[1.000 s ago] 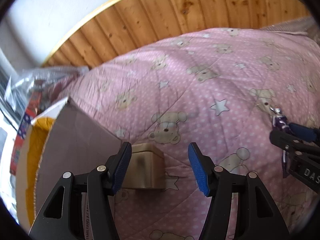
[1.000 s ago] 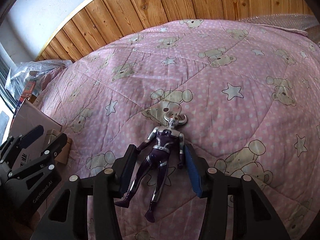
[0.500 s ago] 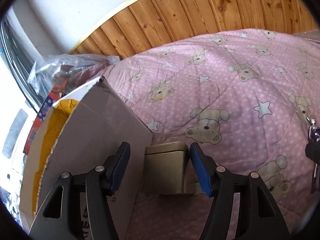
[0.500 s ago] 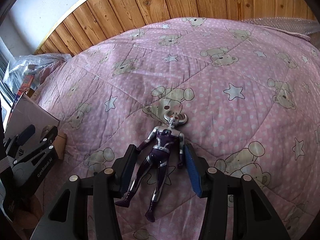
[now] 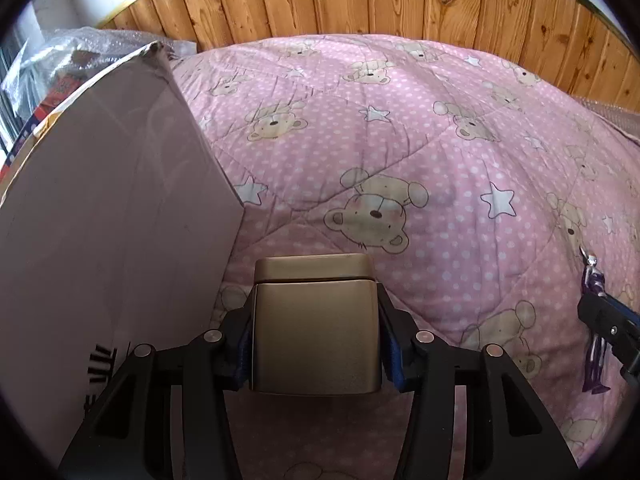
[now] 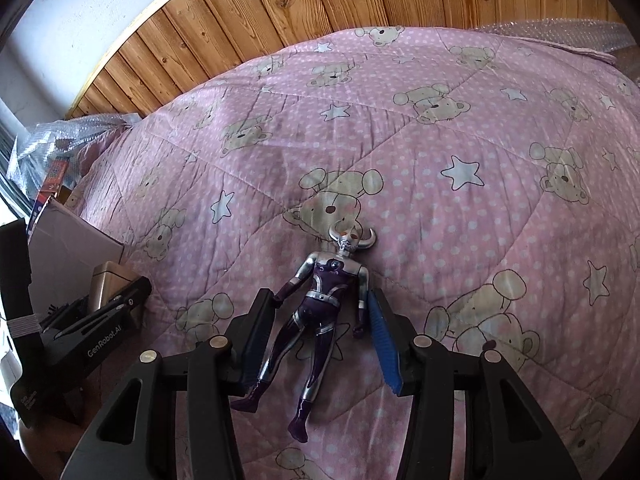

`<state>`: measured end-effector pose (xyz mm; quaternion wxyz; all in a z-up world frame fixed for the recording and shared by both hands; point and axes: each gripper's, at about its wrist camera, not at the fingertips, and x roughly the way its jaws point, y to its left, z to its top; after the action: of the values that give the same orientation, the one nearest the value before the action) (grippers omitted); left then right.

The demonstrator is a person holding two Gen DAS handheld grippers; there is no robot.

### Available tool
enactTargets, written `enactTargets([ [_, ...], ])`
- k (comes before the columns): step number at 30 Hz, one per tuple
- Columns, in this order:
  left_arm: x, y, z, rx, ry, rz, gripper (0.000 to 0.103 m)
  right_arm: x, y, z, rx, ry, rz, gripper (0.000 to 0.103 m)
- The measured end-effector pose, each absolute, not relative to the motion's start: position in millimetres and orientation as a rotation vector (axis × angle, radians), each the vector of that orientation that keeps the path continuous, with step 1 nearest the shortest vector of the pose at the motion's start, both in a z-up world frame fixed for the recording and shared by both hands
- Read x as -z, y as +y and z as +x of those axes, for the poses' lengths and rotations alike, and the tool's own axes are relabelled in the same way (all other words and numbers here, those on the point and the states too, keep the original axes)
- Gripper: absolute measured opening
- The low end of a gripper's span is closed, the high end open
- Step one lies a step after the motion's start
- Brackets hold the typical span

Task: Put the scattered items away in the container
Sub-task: 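Grasp the tan square tin with the left tool while the right tool grasps the purple action figure, then lift and carry the tin and action figure over the white box with both tools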

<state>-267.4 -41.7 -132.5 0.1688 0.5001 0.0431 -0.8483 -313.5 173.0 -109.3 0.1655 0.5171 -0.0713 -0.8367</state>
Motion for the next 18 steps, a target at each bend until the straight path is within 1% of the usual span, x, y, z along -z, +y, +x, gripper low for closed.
enactTargets([
  [4, 129, -39, -251, 2.428, 0.174, 1.451, 0.052, 104, 170, -296, 2.374, -0.202, 1.464, 0.049],
  [9, 118, -27, -229, 2.466, 0.182, 1.464, 0.052, 100, 168, -269, 2.352, -0.201, 1.465, 0.049],
  [18, 77, -4, -183, 2.573, 0.172, 1.403, 0.052, 94, 167, -217, 2.327, -0.204, 1.453, 0.049],
])
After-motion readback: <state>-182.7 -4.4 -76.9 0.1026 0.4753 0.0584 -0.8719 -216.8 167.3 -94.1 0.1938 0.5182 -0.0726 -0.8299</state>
